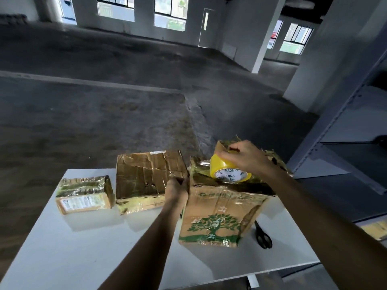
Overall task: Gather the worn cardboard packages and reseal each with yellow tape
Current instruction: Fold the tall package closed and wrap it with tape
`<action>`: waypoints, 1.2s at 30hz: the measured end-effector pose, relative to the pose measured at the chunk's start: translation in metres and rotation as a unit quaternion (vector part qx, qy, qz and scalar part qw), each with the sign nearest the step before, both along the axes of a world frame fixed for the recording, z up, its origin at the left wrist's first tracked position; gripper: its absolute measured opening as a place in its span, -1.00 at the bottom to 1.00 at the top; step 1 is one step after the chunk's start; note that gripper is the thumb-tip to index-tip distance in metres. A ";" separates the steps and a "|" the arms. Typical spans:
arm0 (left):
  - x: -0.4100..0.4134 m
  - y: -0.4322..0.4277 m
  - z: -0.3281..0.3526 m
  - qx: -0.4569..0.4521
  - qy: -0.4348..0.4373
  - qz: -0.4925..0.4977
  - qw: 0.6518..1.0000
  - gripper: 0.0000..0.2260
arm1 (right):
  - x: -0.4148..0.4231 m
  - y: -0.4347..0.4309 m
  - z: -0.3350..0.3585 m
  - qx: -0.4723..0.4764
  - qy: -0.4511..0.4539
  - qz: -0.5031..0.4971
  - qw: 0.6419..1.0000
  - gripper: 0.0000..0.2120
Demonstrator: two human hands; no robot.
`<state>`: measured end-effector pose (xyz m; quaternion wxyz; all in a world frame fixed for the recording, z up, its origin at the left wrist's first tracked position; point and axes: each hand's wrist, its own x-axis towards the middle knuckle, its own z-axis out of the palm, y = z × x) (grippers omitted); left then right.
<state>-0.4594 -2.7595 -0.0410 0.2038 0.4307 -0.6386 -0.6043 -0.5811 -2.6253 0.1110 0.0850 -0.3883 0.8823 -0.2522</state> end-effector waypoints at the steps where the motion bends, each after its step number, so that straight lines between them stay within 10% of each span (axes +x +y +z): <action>1: -0.001 -0.001 -0.003 0.005 0.001 -0.002 1.000 -0.77 | 0.000 0.000 -0.001 0.004 0.006 -0.005 1.000 -0.49; 10: 0.001 -0.011 -0.013 0.140 -0.108 -0.029 0.984 -0.25 | -0.001 0.003 -0.004 0.012 0.004 -0.012 1.000 -0.49; 15: -0.002 -0.024 0.050 -0.147 0.037 -0.023 0.988 -0.74 | -0.002 -0.001 0.003 -0.008 -0.032 0.000 0.999 -0.42; 17: 0.000 -0.019 0.088 -0.220 0.076 -0.170 0.958 -0.53 | -0.002 -0.002 0.008 -0.012 -0.053 0.002 0.999 -0.49; 21: -0.001 -0.007 0.121 -0.394 -0.185 -0.383 0.815 0.06 | -0.001 -0.003 0.018 0.002 -0.062 0.017 0.998 -0.60; 25: -0.007 0.002 0.121 -0.423 -0.242 -0.427 0.762 0.17 | -0.007 -0.007 0.022 -0.006 -0.066 0.037 0.997 -0.53; 36: -0.014 0.004 0.114 -0.424 -0.230 -0.398 0.780 -0.14 | -0.022 0.026 -0.008 -0.164 -0.266 0.016 0.950 -0.35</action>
